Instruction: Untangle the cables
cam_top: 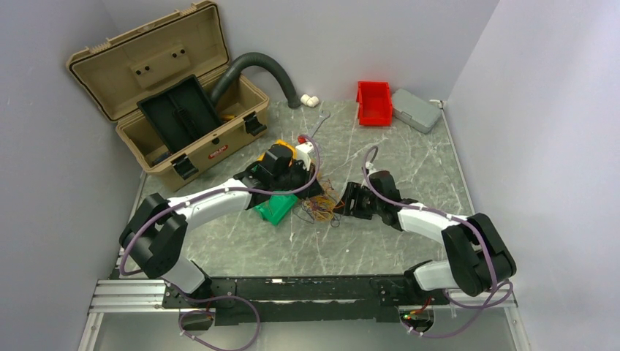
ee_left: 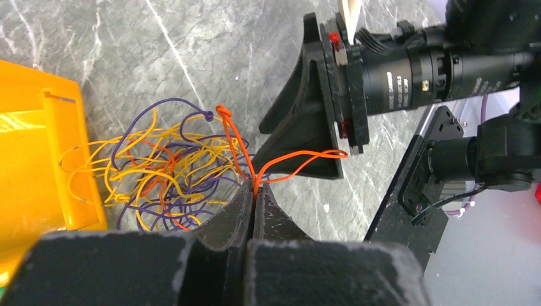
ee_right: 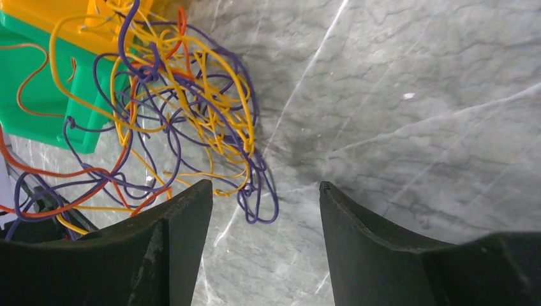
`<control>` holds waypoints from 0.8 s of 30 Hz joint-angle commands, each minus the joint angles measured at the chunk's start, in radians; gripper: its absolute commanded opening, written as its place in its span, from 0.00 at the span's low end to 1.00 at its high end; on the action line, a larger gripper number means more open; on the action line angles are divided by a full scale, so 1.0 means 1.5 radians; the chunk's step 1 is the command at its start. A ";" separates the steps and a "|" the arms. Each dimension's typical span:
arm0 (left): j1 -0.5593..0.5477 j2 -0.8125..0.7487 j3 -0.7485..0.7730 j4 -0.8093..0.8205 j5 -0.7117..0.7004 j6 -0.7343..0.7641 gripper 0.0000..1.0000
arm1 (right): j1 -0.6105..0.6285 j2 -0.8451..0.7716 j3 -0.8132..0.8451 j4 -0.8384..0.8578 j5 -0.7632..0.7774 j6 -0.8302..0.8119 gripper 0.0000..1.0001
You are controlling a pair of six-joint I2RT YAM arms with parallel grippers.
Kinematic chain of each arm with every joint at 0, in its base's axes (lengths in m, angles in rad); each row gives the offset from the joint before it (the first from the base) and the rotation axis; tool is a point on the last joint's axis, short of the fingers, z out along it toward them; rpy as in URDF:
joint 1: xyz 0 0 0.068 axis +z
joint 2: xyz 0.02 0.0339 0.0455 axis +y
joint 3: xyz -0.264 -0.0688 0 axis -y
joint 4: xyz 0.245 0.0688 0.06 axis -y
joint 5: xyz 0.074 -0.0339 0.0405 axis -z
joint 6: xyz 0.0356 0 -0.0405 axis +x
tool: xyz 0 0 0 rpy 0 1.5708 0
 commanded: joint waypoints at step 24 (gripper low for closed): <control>0.119 -0.416 -0.149 -0.132 -0.266 -0.064 0.00 | -0.229 -0.344 0.156 -0.398 0.471 0.066 0.00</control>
